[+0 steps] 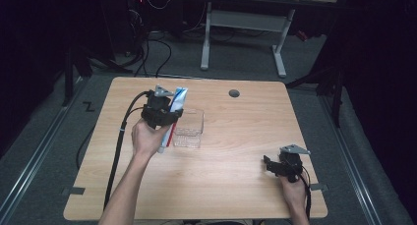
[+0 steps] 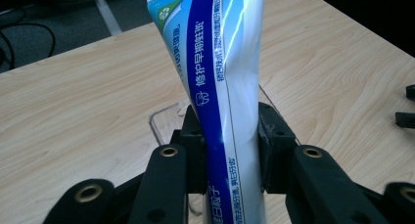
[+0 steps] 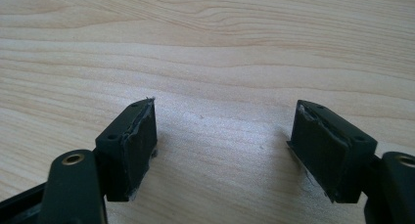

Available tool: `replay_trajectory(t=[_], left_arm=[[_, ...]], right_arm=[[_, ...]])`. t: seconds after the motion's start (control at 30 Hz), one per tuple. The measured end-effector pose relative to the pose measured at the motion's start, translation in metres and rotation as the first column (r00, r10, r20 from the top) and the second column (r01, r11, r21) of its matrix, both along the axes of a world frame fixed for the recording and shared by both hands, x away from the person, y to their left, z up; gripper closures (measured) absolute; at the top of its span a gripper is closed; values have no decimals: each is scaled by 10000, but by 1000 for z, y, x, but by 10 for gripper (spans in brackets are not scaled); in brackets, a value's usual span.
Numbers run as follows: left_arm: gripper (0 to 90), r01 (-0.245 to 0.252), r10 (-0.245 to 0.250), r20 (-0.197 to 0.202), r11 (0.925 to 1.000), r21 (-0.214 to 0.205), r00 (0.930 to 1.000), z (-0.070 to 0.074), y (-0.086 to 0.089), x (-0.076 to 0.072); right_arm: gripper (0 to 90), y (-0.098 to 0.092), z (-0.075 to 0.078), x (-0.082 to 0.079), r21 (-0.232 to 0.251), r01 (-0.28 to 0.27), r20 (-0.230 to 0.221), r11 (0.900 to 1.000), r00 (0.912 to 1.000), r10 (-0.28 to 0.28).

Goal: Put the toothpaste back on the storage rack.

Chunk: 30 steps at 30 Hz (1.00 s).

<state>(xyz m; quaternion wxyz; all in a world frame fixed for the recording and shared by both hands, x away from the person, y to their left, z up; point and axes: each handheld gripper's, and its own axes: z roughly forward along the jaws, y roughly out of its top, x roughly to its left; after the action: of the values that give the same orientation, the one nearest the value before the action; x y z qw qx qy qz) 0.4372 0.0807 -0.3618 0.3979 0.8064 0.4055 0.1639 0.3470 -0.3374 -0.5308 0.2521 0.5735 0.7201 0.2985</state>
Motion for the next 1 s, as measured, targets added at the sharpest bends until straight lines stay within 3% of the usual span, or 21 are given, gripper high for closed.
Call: replay_trajectory(t=[0.17, 0.33, 0.63, 0.93, 1.0], left_arm=[[698, 25, -25, 111, 10000, 10, 9999, 4, -6, 6], [697, 32, -22, 353, 9996, -274, 9994, 8, -12, 15], [696, -148, 161, 545, 9996, -244, 9984, 8, -22, 29], [694, -170, 222, 872, 9980, -604, 9959, 11, -32, 38], [693, -142, 177, 926, 9992, -382, 9955, 10, -36, 41]], right_arm=[[251, 0, 0, 0, 5, 3, -1, 10000, 10000, -3], [251, 0, 0, 0, 5, -4, -2, 10000, 10000, 4], [251, 0, 0, 0, 2, -5, -3, 10000, 10000, 5], [251, 0, 0, 0, 7, 3, -6, 10000, 10000, -3], [251, 0, 0, 0, 5, 3, -5, 10000, 10000, -3]])
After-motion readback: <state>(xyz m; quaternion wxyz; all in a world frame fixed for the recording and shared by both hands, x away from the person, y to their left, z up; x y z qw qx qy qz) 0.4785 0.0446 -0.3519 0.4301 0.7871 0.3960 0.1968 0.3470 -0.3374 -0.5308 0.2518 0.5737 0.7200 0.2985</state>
